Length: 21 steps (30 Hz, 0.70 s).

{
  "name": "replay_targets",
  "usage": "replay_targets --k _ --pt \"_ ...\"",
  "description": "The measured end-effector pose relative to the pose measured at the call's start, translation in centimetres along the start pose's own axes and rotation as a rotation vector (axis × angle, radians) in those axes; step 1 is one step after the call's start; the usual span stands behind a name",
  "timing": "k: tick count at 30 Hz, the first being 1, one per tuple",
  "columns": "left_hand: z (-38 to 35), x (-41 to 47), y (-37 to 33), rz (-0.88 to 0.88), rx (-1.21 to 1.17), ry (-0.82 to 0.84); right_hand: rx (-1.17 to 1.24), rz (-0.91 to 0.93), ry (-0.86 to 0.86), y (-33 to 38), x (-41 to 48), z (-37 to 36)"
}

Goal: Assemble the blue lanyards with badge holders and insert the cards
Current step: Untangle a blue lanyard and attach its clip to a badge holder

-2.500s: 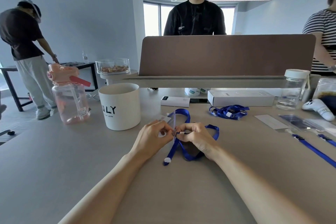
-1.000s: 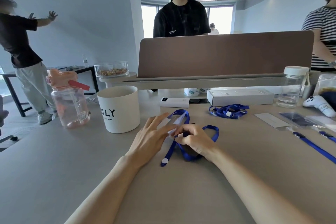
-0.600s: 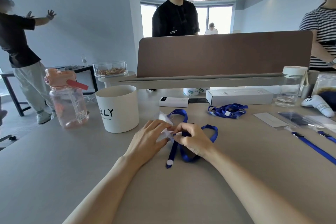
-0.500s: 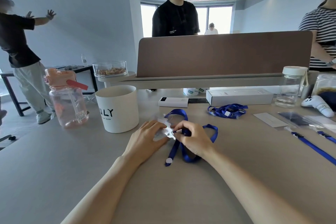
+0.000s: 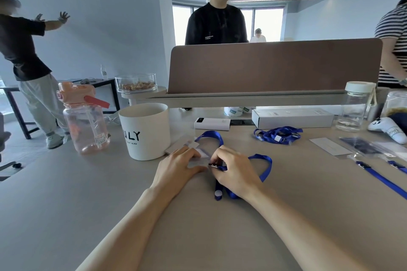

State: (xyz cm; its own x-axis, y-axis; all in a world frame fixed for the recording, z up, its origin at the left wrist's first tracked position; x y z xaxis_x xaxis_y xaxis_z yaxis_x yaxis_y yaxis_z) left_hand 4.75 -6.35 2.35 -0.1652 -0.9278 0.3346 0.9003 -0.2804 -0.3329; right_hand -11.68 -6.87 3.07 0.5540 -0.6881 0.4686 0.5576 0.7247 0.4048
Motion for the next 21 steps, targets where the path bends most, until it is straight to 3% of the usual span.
replay_targets --k 5,11,17,19,21 --pt "0.4 -0.3 -0.9 -0.068 0.093 -0.038 -0.027 0.018 -0.03 0.1 0.0 0.0" --pt "1.0 -0.4 -1.2 -0.165 0.071 -0.219 -0.139 0.097 -0.176 0.8 -0.3 1.0" --pt "-0.7 0.2 -0.3 -0.191 0.16 -0.118 -0.289 0.103 -0.385 1.4 -0.2 2.1" --pt "-1.1 0.5 -0.2 -0.159 0.113 -0.067 -0.155 0.058 -0.358 1.3 0.1 2.4" --pt "-1.2 0.6 -0.1 -0.05 0.004 0.056 0.126 -0.048 -0.299 0.9 0.1 2.3"
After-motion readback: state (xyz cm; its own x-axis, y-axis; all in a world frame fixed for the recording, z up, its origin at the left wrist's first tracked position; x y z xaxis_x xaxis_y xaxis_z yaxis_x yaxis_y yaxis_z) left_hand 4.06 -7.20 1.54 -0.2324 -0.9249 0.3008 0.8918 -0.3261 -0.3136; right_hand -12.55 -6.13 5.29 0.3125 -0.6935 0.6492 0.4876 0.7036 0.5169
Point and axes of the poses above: each hand's wrist, its own x-axis towards the middle knuckle, its own z-axis out of the back of the hand, y = z × x, the point moved 5 cm from there along x, towards the middle knuckle, and after that the axes turned 15 degrees about y, right-handed, at the moved point
